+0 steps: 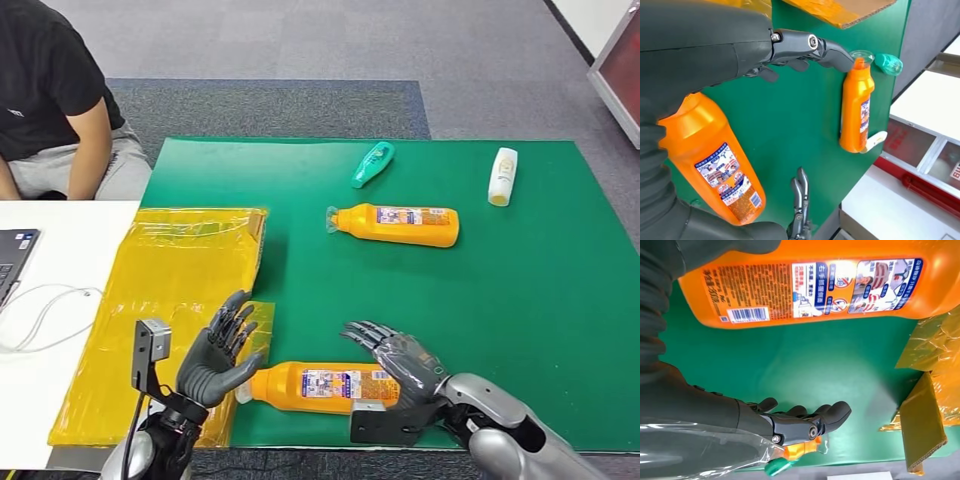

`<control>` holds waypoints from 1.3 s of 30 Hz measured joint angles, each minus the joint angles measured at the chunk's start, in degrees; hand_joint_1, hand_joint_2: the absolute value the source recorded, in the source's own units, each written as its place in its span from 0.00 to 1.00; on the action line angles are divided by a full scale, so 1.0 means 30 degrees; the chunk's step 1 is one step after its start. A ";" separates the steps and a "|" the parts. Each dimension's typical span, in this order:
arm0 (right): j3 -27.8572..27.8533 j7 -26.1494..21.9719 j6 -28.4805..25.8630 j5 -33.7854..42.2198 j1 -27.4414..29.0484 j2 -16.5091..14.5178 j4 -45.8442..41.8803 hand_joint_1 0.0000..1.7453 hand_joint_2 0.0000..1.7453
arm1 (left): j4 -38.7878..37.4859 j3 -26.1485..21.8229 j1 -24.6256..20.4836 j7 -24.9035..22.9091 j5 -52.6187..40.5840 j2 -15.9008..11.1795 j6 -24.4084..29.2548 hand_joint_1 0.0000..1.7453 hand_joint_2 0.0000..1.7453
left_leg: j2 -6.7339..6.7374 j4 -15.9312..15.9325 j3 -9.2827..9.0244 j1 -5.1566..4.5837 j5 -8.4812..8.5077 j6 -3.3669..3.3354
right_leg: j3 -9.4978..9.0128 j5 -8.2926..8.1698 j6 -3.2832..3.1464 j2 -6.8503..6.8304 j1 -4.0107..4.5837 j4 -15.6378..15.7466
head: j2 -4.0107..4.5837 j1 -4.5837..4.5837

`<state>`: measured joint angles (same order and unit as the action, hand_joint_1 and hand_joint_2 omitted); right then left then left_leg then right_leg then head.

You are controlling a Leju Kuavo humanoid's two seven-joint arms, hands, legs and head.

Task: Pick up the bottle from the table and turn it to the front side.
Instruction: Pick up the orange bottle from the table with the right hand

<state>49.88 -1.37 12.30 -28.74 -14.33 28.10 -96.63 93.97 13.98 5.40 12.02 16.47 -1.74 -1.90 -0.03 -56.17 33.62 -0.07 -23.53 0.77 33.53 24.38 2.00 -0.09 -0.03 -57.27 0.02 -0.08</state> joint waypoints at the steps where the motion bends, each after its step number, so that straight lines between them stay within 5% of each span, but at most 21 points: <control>1: 0.0102 0.0034 -0.0042 -0.0051 -0.0085 -0.0020 0.0098 0.00 1.00 | -0.0047 0.0000 -0.0001 0.0000 0.0004 0.0004 0.0000 0.00 1.00 | -0.0001 0.0000 0.0003 0.0000 0.0000 0.0000 | -0.0001 0.0000 0.0000 -0.0002 0.0000 0.0000 | 0.0000 0.0000; 22: 0.1422 0.1053 -0.0297 0.2140 -0.0210 -0.1293 0.1319 0.00 1.00 | -0.0643 -0.0474 0.0003 -0.0073 -0.0299 -0.0060 0.0058 0.00 1.00 | -0.0003 0.0000 0.0009 -0.0001 0.0000 -0.0001 | 0.0002 0.0001 0.0001 -0.0002 -0.0001 0.0000 | 0.0000 0.0000; 39: 0.1577 0.0572 -0.0809 0.1029 -0.0038 -0.1705 0.2723 0.00 1.00 | -0.0688 -0.0703 -0.0012 -0.0182 -0.0512 -0.0098 0.0067 0.00 1.00 | -0.0003 0.0000 0.0010 0.0000 0.0000 -0.0001 | 0.0004 0.0001 0.0000 -0.0001 0.0000 0.0000 | 0.0000 0.0000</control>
<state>54.61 0.35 9.87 -25.65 -14.44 22.99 -88.46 91.91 11.87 5.36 11.47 14.93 -2.04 -1.70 -0.04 -56.17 33.65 -0.07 -23.53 0.77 33.55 24.38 2.00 -0.10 -0.03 -57.27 0.02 -0.08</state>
